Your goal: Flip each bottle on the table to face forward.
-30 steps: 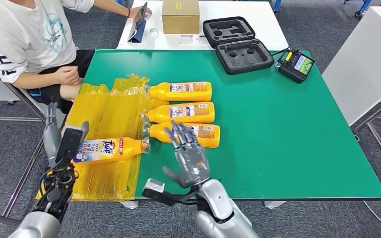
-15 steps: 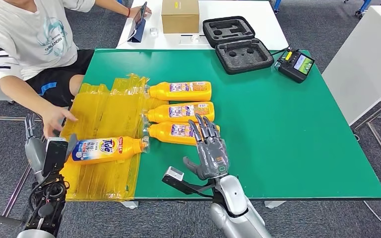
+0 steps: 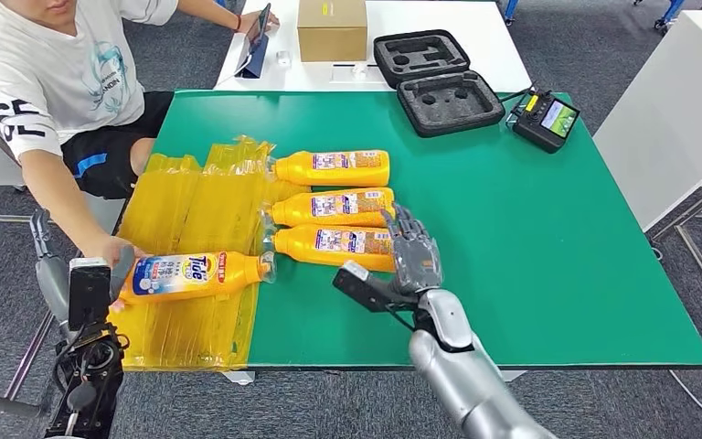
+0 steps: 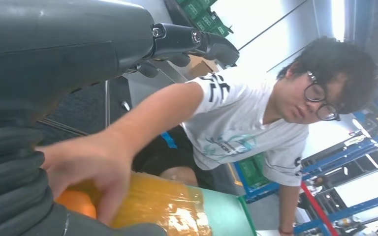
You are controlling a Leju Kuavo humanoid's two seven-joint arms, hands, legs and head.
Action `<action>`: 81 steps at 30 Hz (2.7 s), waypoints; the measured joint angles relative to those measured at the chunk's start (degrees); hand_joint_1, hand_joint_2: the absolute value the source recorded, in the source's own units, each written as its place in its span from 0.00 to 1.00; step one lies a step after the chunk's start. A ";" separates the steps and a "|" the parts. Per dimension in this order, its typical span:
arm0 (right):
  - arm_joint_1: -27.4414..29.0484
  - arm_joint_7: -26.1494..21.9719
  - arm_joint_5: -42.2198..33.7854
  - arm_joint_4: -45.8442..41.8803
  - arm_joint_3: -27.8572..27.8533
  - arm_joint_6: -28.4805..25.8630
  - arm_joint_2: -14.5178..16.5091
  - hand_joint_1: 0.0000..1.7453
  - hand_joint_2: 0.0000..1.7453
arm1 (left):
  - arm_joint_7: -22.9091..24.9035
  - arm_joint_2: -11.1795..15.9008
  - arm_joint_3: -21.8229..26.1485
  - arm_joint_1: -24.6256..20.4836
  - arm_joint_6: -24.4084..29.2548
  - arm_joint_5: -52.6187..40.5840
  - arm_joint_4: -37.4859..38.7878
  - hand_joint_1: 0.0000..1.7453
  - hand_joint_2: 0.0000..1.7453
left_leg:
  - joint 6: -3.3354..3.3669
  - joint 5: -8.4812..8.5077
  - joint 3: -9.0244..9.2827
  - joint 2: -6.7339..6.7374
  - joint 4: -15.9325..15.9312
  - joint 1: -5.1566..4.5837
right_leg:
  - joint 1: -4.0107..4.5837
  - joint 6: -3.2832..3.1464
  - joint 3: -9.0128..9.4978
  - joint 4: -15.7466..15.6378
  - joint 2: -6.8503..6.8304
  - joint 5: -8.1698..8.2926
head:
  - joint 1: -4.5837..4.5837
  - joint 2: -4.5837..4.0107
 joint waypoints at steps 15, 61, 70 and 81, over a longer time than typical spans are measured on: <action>-10.11 -0.60 -1.42 14.51 -0.89 3.15 0.68 0.00 1.00 | 0.00 -0.79 -1.25 0.15 0.00 1.02 -0.40 0.00 1.00 | 0.00 0.00 -0.02 -0.04 0.01 0.00 | 0.01 0.00 -0.03 0.00 0.00 -0.01 | 0.00 0.00; -16.90 2.03 -5.33 24.22 2.10 26.11 5.17 0.00 1.00 | 0.00 -1.03 -2.25 -2.49 0.00 4.37 4.85 0.00 1.00 | -0.01 0.02 0.00 -0.06 0.01 0.00 | 0.01 0.00 -0.02 0.00 -0.01 0.00 | 0.00 0.00; -16.92 2.18 -6.03 24.52 2.13 26.12 4.94 0.83 1.00 | 0.00 -1.02 -2.31 -2.57 0.00 4.60 5.18 0.00 1.00 | -0.01 0.01 0.01 -0.05 0.01 0.01 | 0.01 0.00 -0.02 0.00 0.00 -0.01 | -0.01 0.00; -16.96 0.20 -9.04 24.52 2.11 26.30 4.33 1.00 1.00 | 0.00 -1.01 -3.39 -3.16 -0.02 5.37 6.26 0.00 1.00 | -0.01 0.02 0.03 -0.05 0.02 0.00 | 0.01 0.00 0.00 0.00 0.00 0.00 | -0.01 0.00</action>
